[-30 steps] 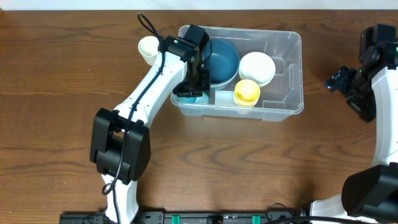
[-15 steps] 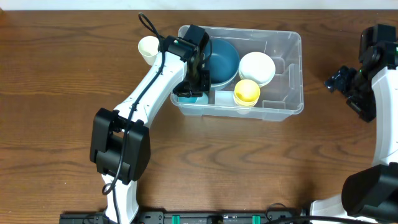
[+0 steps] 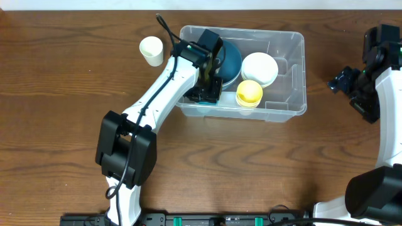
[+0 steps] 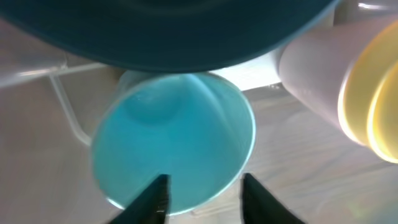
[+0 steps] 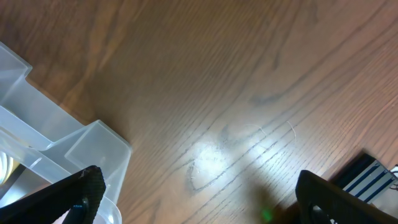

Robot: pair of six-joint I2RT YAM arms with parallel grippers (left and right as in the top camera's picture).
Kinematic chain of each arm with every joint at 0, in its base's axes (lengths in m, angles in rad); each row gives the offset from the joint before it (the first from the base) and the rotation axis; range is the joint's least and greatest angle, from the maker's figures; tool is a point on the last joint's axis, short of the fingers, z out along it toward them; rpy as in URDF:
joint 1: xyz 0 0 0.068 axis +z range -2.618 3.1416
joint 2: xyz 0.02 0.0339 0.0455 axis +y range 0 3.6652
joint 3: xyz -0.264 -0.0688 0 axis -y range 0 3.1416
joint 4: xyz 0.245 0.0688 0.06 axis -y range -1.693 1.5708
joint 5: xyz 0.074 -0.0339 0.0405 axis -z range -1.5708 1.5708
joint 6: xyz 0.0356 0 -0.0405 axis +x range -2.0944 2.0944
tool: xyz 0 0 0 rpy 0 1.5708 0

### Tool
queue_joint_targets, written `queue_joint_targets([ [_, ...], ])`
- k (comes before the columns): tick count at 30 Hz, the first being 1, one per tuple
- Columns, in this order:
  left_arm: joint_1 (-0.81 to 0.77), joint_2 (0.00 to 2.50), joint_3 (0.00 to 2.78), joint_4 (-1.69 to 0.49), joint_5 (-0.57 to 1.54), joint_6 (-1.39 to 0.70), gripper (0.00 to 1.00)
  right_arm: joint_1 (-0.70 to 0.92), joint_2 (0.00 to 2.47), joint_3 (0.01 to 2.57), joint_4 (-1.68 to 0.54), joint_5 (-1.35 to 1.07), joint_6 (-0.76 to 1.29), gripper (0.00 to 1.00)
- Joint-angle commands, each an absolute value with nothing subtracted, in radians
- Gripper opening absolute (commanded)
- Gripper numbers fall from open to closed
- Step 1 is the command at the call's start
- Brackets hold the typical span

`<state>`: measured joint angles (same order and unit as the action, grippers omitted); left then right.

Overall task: Pack container
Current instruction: 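Open the left gripper and withdraw it from the bin, then move the left gripper to the cream cup and grasp it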

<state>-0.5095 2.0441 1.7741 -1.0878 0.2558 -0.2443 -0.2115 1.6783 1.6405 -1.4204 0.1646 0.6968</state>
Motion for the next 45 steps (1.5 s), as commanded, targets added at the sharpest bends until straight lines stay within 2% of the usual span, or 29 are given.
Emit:
queue_joint_targets([
  [1, -0.501, 2.042, 1.789, -1.089, 0.250, -0.233, 0.47, -0.216, 1.678, 1.638, -1.421, 0.168, 0.710, 0.99],
  [10, -0.501, 1.948, 1.885, -1.106, 0.245, -0.233, 0.48, -0.216, 1.678, 1.638, -1.421, 0.168, 0.710, 0.99],
  [14, -0.495, 1.860, 1.940, -1.106, 0.132, -0.243, 0.50, -0.216, 1.678, 1.638, -1.421, 0.168, 0.710, 0.99],
  [18, -0.443, 1.771, 1.981, -1.098, -0.133, -0.331, 0.68, -0.216, 1.678, 1.638, -1.421, 0.168, 0.710, 0.99],
  [20, -0.390, 1.750, 1.988, -1.083, -0.177, -0.335, 0.80, -0.216, 1.678, 1.638, -1.421, 0.168, 0.710, 0.99],
  [22, -0.315, 1.748, 1.989, -1.071, -0.165, -0.335, 0.87, -0.216, 1.678, 1.638, -1.421, 0.168, 0.710, 0.99],
  [28, -0.085, 1.808, 1.989, -1.013, -0.019, -0.326, 0.88, -0.216, 1.678, 1.638, -1.421, 0.168, 0.710, 0.99],
  [33, 0.038, 1.878, 1.989, -0.957, 0.095, -0.326, 0.88, -0.216, 1.678, 1.638, -1.421, 0.168, 0.710, 0.99],
  [45, 0.039, 2.097, 1.989, -0.864, 0.103, -0.277, 0.89, -0.216, 1.678, 1.638, -1.421, 0.168, 0.710, 0.98],
])
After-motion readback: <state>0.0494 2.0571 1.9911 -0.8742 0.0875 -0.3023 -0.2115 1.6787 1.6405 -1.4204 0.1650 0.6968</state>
